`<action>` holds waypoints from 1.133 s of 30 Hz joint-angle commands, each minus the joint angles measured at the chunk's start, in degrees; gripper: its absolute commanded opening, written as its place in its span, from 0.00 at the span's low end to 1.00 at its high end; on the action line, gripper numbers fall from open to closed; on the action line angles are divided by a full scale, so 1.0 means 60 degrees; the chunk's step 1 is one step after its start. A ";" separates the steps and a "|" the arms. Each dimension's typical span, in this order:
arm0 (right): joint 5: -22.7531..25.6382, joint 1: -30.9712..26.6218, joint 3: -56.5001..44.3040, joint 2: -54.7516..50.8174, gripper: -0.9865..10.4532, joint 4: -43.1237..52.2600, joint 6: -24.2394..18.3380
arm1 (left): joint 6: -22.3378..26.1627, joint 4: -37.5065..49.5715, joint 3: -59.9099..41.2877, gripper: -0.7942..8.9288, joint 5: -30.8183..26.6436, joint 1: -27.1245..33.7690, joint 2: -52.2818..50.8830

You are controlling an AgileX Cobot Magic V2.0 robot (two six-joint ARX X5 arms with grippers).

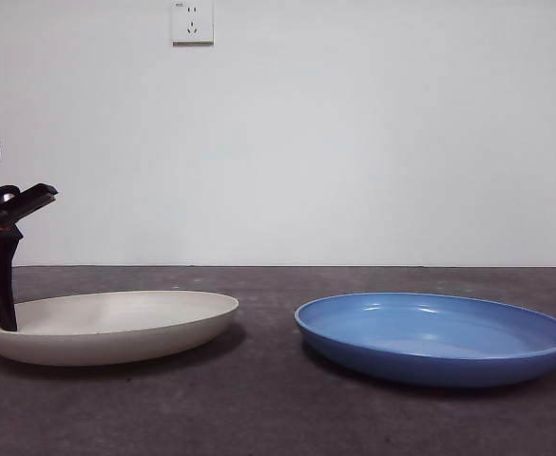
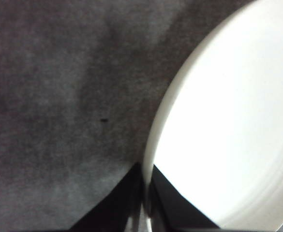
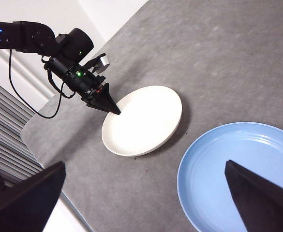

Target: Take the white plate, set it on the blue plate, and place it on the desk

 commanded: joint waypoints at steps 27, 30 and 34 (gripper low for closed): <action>0.1570 0.0033 0.1708 -0.0423 0.59 -0.2809 -0.0324 | -0.0186 -0.0871 0.0820 0.10 -0.0062 -0.0561 -0.1494; 0.1934 0.0033 0.2044 -0.0546 0.59 -0.3592 -0.0710 | -0.0186 -0.1421 0.1322 0.10 -0.0062 -0.1016 -0.1574; 0.2229 0.0033 0.2379 -0.0790 0.59 -0.4095 -0.0947 | -0.0277 -0.1912 0.1967 0.10 -0.0062 -0.1745 -0.1574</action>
